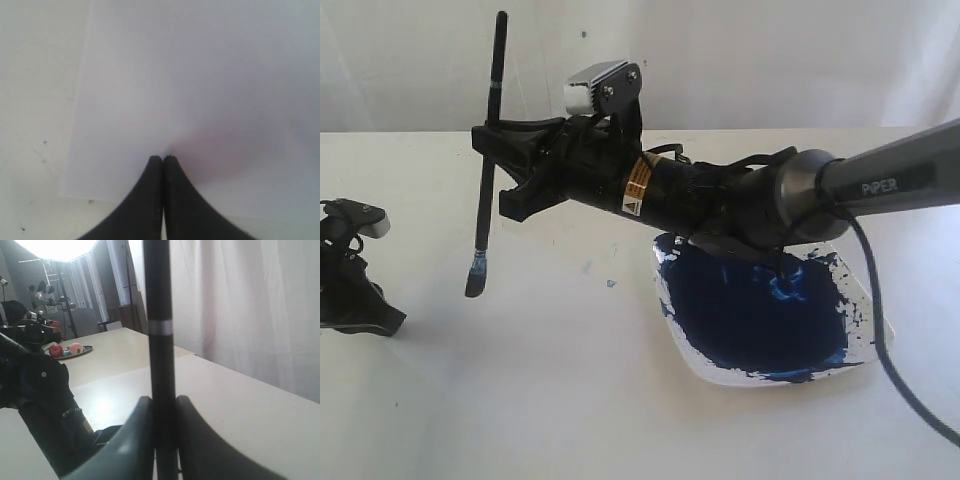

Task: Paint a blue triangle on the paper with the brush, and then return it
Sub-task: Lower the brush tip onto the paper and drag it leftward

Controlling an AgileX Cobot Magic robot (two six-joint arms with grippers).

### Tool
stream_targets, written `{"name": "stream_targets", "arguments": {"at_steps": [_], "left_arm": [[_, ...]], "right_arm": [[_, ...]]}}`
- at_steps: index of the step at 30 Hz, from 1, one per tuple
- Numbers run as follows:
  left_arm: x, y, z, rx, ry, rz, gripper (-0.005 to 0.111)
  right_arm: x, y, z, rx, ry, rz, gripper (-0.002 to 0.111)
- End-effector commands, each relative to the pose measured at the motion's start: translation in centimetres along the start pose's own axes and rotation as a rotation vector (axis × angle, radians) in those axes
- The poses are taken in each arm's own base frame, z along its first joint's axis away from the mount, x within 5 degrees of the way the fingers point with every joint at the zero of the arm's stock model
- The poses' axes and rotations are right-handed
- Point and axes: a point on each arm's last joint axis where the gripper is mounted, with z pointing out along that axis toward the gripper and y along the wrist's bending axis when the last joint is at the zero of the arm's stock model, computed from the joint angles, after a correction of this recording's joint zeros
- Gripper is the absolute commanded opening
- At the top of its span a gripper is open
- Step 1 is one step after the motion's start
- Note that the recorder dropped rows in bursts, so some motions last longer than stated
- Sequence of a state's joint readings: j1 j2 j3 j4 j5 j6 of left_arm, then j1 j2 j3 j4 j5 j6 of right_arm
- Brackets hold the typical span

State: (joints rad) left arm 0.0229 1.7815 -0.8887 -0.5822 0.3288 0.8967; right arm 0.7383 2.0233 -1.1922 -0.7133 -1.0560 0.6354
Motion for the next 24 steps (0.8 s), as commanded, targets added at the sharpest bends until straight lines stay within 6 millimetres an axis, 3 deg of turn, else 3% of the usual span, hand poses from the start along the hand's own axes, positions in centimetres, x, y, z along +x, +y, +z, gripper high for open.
{"name": "stream_targets", "arguments": {"at_steps": [1, 8, 24], "left_arm": [[0.4, -0.3, 0.3, 0.035, 0.033, -0.001, 0.0], [0.4, -0.3, 0.3, 0.039, 0.035, -0.001, 0.0], [0.4, -0.3, 0.3, 0.039, 0.035, -0.001, 0.0]], "right_arm": [[0.8, -0.1, 0.7, -0.011, -0.006, 0.003, 0.0], [2.3, -0.5, 0.7, -0.006, 0.019, 0.024, 0.0], [2.9, -0.9, 0.7, 0.039, 0.08, 0.026, 0.0]]}}
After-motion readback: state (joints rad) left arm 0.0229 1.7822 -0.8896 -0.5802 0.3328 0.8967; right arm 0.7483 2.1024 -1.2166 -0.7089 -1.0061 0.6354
